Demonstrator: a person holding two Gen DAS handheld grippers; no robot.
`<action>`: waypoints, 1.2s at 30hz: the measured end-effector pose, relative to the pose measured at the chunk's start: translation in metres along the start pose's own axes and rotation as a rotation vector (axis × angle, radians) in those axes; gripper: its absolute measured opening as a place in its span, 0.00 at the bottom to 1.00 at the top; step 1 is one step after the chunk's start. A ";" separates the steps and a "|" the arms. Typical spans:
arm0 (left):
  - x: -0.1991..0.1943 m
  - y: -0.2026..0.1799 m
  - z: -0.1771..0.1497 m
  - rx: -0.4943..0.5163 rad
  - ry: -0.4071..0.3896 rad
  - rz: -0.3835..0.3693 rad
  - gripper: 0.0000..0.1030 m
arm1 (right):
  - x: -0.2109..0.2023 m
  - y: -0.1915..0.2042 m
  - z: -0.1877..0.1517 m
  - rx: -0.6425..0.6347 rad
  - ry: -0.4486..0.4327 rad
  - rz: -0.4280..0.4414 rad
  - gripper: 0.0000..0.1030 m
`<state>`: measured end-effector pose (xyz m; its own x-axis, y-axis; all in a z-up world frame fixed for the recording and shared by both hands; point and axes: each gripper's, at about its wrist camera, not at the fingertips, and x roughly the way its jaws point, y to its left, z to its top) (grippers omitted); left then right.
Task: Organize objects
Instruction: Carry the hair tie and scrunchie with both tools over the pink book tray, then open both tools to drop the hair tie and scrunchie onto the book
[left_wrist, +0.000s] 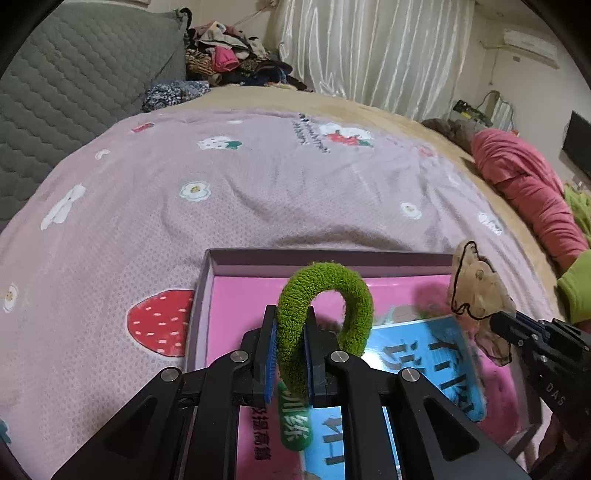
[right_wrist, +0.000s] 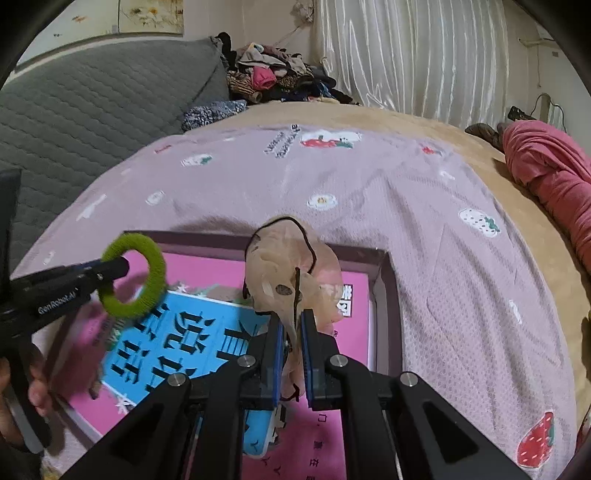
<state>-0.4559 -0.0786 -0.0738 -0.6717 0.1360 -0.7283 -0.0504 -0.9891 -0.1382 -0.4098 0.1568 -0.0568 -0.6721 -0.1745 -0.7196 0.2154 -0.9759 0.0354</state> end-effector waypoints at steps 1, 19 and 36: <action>0.002 0.001 0.000 -0.005 0.005 -0.001 0.12 | 0.004 0.000 -0.001 -0.001 0.012 -0.004 0.09; 0.013 0.011 -0.003 -0.027 0.060 0.045 0.52 | 0.012 0.001 -0.009 -0.011 0.041 -0.028 0.32; -0.020 0.005 0.002 -0.003 -0.025 0.052 0.77 | 0.003 0.002 -0.005 -0.010 0.015 -0.029 0.64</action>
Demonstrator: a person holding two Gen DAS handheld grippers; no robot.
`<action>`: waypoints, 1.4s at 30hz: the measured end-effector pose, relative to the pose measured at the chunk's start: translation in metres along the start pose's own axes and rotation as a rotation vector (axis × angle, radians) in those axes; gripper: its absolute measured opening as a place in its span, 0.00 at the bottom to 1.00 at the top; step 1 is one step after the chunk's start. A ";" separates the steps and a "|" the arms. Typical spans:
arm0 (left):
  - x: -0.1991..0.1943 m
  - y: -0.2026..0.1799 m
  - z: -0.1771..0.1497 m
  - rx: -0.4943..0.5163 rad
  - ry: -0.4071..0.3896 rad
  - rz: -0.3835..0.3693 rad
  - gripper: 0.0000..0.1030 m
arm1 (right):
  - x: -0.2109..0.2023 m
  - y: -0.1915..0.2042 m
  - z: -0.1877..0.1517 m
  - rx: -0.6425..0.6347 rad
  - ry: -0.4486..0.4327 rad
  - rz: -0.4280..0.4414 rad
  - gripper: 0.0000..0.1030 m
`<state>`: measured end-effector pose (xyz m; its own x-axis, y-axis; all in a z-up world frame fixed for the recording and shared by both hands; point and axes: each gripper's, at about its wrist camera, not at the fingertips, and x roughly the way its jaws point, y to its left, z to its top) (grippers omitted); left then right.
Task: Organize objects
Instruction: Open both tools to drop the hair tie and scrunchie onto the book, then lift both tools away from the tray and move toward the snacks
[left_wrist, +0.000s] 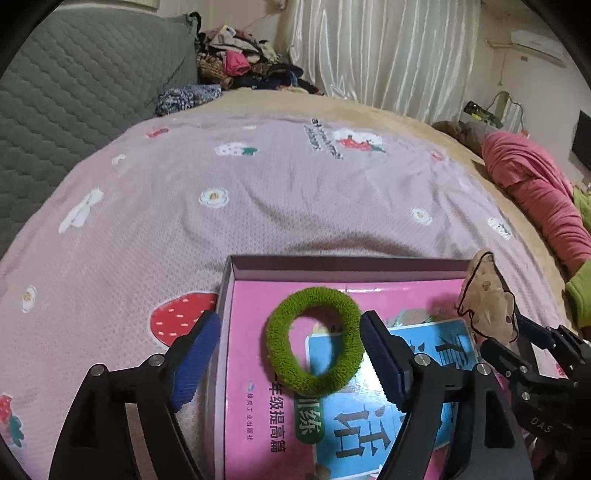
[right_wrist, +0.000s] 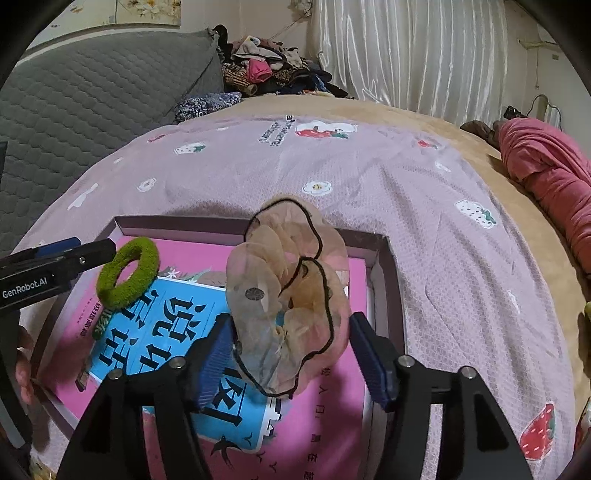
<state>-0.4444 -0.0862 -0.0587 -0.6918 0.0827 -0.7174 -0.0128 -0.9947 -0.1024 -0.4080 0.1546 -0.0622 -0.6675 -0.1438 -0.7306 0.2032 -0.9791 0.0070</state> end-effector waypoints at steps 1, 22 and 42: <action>-0.002 0.000 0.000 0.002 0.000 0.003 0.78 | -0.001 0.000 0.001 -0.001 -0.003 0.000 0.65; -0.061 -0.011 -0.013 0.036 -0.055 0.021 0.91 | -0.073 0.005 0.001 -0.005 -0.118 -0.017 0.87; -0.200 -0.007 -0.035 -0.041 -0.114 0.028 0.99 | -0.193 0.039 -0.014 -0.029 -0.183 -0.031 0.93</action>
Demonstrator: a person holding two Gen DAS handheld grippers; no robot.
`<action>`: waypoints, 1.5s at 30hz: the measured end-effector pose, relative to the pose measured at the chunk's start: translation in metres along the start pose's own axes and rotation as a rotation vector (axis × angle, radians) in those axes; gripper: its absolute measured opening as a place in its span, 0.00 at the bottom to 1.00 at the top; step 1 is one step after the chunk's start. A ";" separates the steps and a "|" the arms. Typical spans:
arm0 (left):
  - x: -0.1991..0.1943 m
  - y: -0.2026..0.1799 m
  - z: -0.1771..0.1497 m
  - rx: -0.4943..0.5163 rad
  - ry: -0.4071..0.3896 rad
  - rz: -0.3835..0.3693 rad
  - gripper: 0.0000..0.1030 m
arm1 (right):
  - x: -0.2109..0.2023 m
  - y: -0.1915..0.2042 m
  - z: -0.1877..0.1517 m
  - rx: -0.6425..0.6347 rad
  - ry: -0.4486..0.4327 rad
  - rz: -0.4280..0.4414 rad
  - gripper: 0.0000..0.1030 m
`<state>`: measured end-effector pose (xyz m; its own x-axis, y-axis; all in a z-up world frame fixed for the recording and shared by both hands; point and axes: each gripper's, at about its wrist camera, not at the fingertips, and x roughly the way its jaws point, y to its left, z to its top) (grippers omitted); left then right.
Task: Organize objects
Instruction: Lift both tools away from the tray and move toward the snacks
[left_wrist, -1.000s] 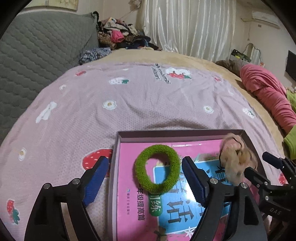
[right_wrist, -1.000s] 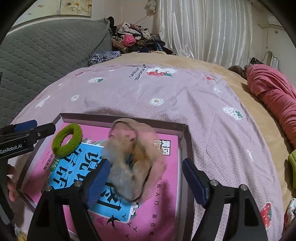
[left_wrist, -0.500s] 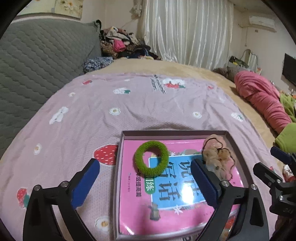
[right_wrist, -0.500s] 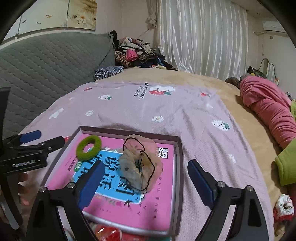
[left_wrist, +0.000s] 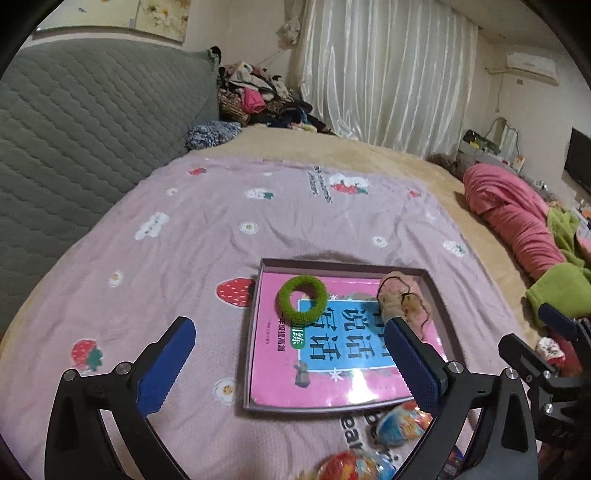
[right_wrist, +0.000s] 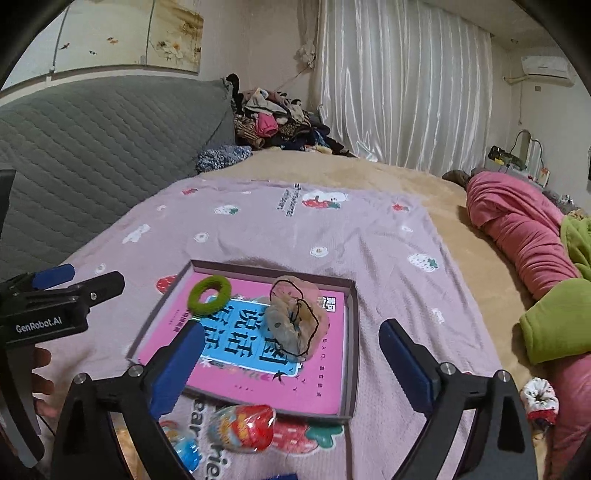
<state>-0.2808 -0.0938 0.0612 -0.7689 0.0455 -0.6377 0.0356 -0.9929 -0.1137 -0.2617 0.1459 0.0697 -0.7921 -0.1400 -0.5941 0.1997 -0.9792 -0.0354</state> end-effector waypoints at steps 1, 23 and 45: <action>-0.007 0.000 0.000 0.001 0.000 0.001 0.99 | -0.006 0.001 0.001 -0.002 -0.005 0.002 0.93; -0.127 -0.009 -0.047 0.090 -0.009 0.043 0.99 | -0.137 0.014 -0.017 -0.020 -0.077 0.007 0.95; -0.154 -0.005 -0.105 0.104 0.054 0.050 0.99 | -0.182 0.033 -0.076 -0.047 -0.040 0.020 0.95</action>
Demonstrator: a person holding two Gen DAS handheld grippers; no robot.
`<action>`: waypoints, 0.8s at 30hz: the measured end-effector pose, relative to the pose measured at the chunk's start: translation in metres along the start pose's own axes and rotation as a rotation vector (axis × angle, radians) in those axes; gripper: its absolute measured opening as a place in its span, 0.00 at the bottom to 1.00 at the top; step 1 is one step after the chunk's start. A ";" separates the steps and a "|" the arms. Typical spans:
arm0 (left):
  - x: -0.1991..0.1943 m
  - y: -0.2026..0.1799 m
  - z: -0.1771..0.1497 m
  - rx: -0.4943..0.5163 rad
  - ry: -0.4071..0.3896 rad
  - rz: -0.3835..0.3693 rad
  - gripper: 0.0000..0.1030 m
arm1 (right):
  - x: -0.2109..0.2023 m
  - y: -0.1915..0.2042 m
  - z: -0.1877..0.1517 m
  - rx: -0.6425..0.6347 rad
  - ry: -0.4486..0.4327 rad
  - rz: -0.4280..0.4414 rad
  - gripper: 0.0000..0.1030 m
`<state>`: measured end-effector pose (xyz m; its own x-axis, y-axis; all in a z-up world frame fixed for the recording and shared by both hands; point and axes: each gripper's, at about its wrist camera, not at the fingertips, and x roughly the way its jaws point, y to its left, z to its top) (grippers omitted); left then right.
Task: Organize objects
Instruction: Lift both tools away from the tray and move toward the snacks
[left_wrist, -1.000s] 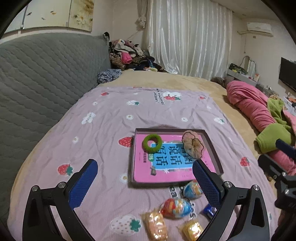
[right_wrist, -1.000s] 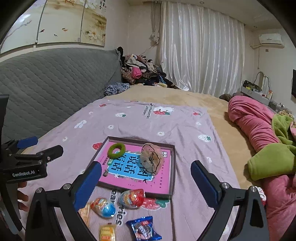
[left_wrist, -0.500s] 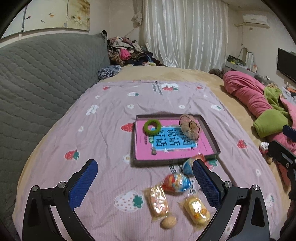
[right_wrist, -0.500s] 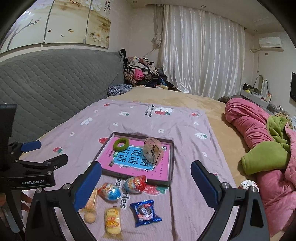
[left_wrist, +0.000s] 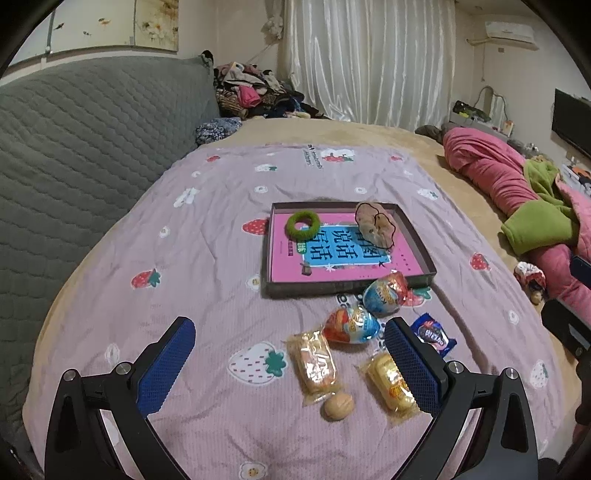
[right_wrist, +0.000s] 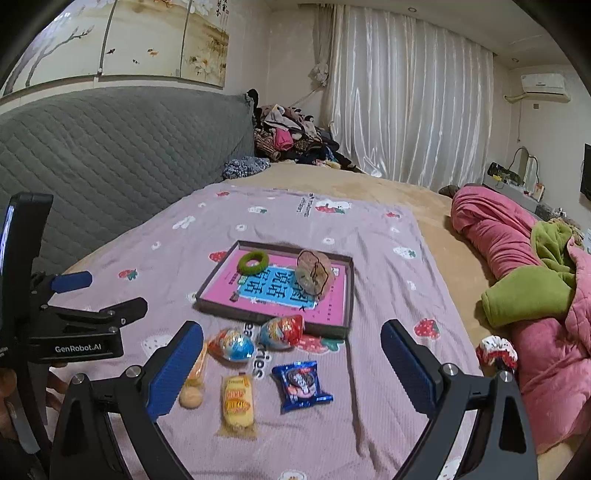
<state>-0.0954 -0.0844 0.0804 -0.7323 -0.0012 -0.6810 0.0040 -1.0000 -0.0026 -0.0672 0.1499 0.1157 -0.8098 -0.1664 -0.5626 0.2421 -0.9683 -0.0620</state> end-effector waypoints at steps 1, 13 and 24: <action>0.000 0.000 -0.002 0.002 0.005 0.001 0.99 | 0.000 0.001 -0.002 -0.002 0.003 0.001 0.95; 0.008 -0.008 -0.031 0.019 0.051 0.003 0.99 | -0.001 0.001 -0.032 -0.022 0.055 -0.015 0.95; 0.020 -0.019 -0.050 0.044 0.083 0.010 0.99 | 0.001 -0.006 -0.049 -0.034 0.075 -0.039 0.95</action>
<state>-0.0760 -0.0655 0.0307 -0.6737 -0.0129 -0.7389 -0.0196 -0.9992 0.0353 -0.0428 0.1643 0.0749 -0.7767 -0.1129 -0.6197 0.2301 -0.9667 -0.1123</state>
